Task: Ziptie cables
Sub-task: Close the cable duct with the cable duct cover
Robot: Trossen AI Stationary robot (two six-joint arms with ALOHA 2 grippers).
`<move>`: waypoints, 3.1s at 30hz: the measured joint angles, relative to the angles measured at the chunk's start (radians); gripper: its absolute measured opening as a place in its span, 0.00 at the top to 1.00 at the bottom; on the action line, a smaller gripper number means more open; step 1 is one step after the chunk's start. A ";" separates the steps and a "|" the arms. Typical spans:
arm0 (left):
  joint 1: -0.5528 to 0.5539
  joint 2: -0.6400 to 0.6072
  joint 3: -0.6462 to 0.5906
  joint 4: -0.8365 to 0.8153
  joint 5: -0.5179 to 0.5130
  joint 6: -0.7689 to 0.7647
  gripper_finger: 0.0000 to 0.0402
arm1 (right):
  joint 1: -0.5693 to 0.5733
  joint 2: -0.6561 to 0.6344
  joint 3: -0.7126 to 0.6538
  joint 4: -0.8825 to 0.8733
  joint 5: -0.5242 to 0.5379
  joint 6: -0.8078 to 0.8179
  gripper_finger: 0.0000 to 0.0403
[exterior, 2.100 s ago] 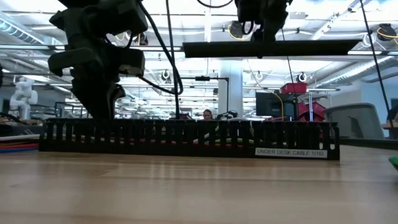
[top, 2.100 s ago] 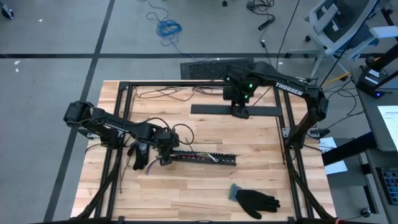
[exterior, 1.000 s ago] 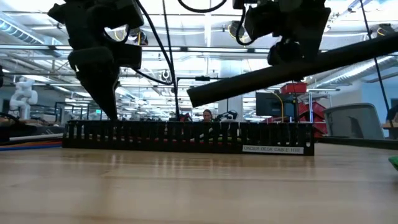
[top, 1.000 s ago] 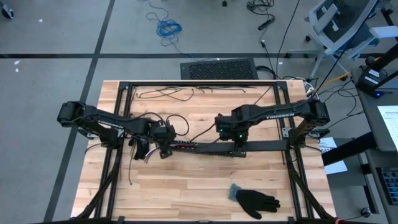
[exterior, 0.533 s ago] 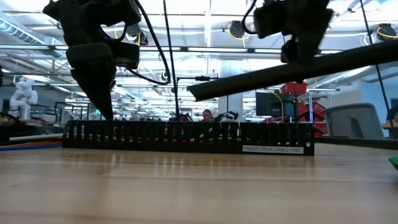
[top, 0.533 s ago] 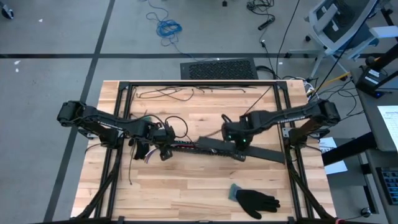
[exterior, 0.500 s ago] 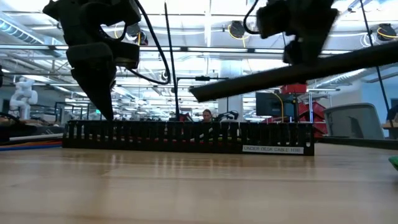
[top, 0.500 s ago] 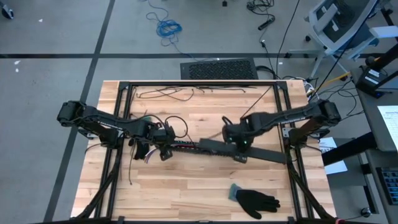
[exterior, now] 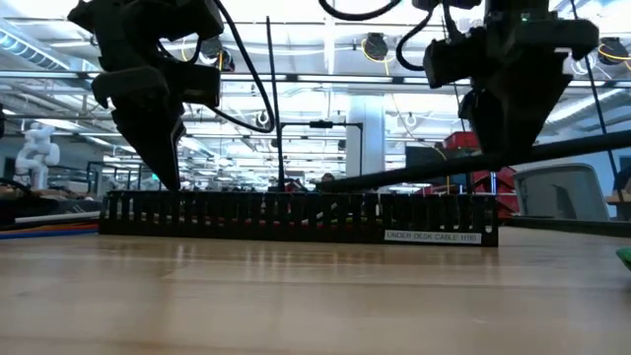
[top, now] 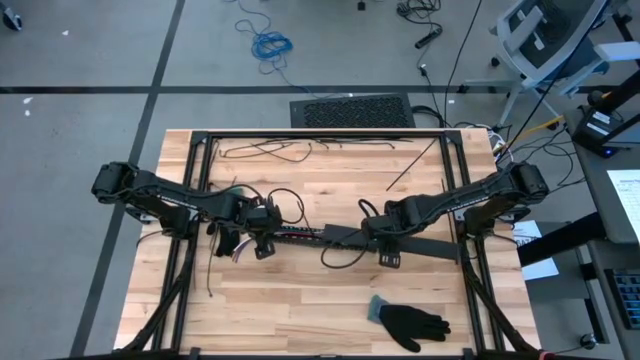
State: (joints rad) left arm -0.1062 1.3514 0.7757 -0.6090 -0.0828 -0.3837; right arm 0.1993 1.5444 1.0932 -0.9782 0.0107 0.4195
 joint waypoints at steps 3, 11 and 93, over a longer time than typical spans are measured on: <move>0.000 0.000 0.000 0.002 0.001 -0.001 0.87 | 0.000 0.000 -0.001 0.050 0.019 -0.024 0.44; 0.000 0.000 0.000 0.002 0.002 -0.003 0.87 | 0.000 0.000 -0.003 0.091 0.059 -0.118 0.44; -0.001 0.000 0.005 0.143 0.046 -0.052 0.87 | -0.009 0.001 -0.114 0.215 -0.032 -0.100 0.44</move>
State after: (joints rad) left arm -0.1075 1.3518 0.7808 -0.4663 -0.0367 -0.4354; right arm 0.1900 1.5452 0.9790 -0.7637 -0.0210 0.3194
